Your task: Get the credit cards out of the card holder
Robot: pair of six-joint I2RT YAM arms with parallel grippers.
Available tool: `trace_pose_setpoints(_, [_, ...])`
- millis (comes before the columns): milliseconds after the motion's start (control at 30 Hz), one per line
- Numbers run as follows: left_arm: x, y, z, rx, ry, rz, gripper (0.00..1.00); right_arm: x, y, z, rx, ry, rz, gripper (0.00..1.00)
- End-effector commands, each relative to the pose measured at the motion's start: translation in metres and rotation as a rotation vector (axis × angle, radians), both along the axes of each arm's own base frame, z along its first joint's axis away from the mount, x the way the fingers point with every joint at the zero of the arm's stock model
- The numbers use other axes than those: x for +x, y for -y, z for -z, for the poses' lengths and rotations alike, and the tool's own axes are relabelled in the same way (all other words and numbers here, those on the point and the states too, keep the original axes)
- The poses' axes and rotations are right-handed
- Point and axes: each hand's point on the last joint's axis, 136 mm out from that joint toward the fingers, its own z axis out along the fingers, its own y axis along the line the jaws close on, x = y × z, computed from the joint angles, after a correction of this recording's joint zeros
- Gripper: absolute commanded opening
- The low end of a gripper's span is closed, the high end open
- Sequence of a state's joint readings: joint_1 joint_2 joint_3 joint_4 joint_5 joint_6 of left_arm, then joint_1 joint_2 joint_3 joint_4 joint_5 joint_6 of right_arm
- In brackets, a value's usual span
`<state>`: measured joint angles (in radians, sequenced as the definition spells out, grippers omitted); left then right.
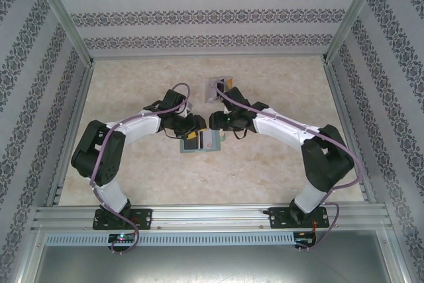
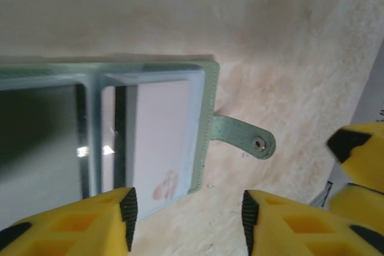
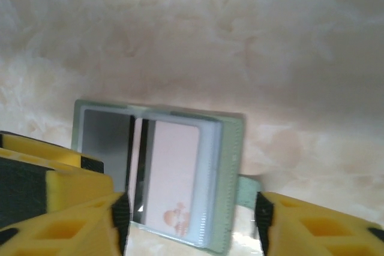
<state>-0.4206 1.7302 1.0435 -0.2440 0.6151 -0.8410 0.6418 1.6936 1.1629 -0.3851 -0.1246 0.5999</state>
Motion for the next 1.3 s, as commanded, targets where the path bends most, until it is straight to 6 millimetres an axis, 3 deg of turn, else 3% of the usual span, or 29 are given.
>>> trace_pose_setpoints(0, [-0.007,-0.019,0.007,0.057,-0.017,-0.027,0.46,-0.008,-0.021,0.007,0.020,-0.047,-0.063,0.50])
trace_pose_setpoints(167, [-0.011,-0.020,0.020,0.055,-0.051,-0.022,0.37,-0.015,-0.030,0.027,-0.025,-0.101,-0.079,0.40])
trace_pose_setpoints(433, [-0.009,-0.011,0.033,0.020,-0.071,0.007,0.34,-0.020,-0.028,0.055,-0.089,-0.165,-0.081,0.38])
trace_pose_setpoints(633, [-0.010,-0.008,0.039,0.001,-0.075,0.027,0.32,-0.023,-0.032,0.066,-0.088,-0.199,-0.095,0.33])
trace_pose_setpoints(933, [-0.013,-0.005,0.050,-0.006,-0.093,0.054,0.32,-0.025,-0.027,0.080,-0.117,-0.230,-0.089,0.33])
trace_pose_setpoints(1267, [-0.010,0.010,0.033,-0.157,-0.051,0.093,0.23,-0.026,-0.020,0.088,-0.154,-0.247,-0.070,0.32])
